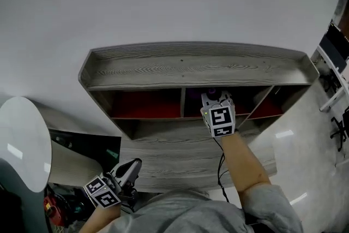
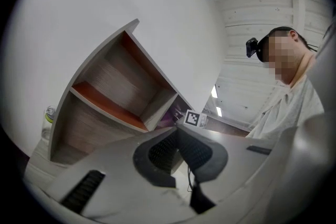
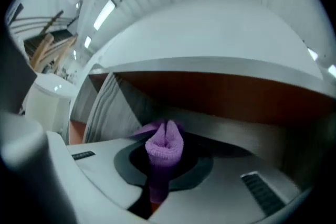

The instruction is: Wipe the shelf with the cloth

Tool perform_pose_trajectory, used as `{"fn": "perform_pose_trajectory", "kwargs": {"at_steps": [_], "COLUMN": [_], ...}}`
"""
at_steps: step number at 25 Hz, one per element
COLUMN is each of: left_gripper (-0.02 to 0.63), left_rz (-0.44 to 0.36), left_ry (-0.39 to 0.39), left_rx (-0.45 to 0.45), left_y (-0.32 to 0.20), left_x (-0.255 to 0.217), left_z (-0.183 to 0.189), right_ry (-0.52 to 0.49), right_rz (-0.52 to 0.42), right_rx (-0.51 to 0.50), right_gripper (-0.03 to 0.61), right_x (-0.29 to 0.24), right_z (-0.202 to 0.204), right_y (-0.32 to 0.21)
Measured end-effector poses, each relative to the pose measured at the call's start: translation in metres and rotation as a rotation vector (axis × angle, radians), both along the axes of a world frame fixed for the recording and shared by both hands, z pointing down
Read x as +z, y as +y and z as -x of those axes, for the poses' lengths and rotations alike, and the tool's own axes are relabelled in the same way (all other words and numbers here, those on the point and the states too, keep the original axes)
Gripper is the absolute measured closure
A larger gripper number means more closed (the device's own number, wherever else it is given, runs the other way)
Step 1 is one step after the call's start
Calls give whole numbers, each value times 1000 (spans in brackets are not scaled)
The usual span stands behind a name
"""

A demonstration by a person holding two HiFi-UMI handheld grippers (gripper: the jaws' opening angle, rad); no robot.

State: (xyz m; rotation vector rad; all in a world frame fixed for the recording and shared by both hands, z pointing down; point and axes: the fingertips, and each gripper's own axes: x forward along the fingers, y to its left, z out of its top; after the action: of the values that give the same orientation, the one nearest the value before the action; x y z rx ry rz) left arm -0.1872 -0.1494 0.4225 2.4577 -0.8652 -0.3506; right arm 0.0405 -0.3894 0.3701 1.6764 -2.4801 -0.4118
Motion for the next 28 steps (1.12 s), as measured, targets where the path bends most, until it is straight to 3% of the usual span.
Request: {"fn": "perform_pose_trajectory", "kwargs": {"at_steps": [3,7,11,16,20,25,28], "left_gripper": [578,578,578,578,578,578,578], "left_rz": [11,25,34,20,1,3,2], "left_ry": [-26,-71,-96,-114,-116,-108,-108], "left_rx": [-52,-117,-154,-144,-113,-54,-12], "left_y": [12,27,30,21,11,-2,-6], "left_x": [1,3,2,-6,-13,-13,-12], "left_z": [-7,-3,6,4,-2,-18,-32], "right_ry": [-124,-207,-272,-259,-299,-475,-533], "right_rz": [-79,-126,-132,-155,-165,-158,-167], "right_rx": [-111,-190,-196,-151,-14,253,340], "right_gripper": [535,535,535,537,537,538,538], "right_x": [-23,-39,-43,-46,-45,-44,-43], "right_z": [28,46,44,38,-23,-151,-191], "right_y": [-13,-28,-39,-46,-45,-34,-25]}}
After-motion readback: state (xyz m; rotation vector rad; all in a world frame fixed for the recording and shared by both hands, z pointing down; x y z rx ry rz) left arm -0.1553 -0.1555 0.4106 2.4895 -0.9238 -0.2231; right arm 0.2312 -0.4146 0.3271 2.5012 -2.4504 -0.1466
